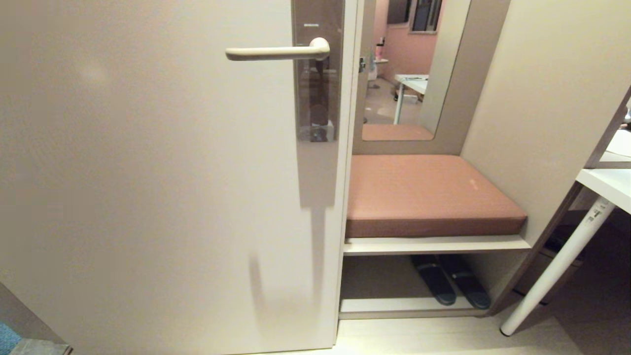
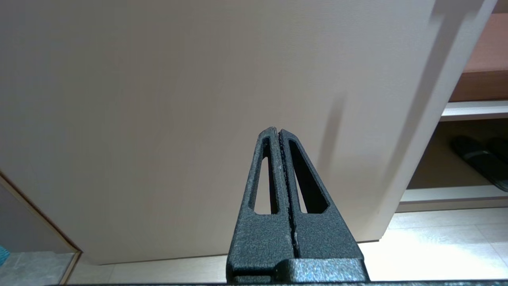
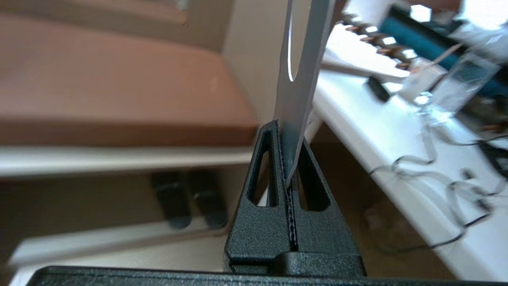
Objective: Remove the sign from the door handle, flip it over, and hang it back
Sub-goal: Hand it to the other hand
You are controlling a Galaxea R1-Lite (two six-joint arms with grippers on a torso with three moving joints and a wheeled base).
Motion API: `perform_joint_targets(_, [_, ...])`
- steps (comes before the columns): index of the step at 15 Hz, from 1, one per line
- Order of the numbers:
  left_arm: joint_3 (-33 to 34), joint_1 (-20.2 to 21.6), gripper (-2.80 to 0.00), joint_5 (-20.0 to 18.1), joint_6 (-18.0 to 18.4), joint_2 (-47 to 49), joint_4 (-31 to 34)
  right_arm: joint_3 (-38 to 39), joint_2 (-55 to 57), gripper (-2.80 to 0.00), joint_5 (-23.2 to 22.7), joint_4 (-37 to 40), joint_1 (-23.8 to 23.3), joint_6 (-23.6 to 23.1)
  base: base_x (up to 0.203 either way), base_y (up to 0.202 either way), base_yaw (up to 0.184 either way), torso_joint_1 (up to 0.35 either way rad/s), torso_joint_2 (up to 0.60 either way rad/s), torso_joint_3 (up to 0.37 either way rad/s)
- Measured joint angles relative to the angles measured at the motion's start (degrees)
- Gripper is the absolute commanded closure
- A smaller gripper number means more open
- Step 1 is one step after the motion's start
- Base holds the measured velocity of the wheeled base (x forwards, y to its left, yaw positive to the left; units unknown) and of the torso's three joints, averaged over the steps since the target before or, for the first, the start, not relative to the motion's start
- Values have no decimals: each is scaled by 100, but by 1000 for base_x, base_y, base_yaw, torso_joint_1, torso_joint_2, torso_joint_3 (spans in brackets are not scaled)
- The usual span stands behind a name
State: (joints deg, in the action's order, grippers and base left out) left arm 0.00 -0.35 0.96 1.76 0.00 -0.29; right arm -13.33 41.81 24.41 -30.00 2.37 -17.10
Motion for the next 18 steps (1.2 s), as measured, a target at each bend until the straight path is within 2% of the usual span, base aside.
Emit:
perform_joint_targets(4, [0,0,0,-2,2,0,0,1064,-1087,0,-1507,34,-494,-4,0,0,0,0,0,0])
perform_joint_targets(8, [0,0,0,0,0,0,2,1312,-1970,0,-2419,807,-665,369,0,0,0,0,0,0])
perform_joint_targets(11, [0,0,0,5,0,0,0,1331,-2380,0,-2625,1626,-709,774,0,0,0,0,0,0])
perform_joint_targets(16, [0,0,0,5,2,0,2,1333,-2558,0,-2623,2441,-624,862,0,0,0,0,0,0])
perform_joint_targets(18, [0,2,0,1,0,0,0,1333,-2623,0,-2592,2702,-525,1065,0,0,0,0,0,0])
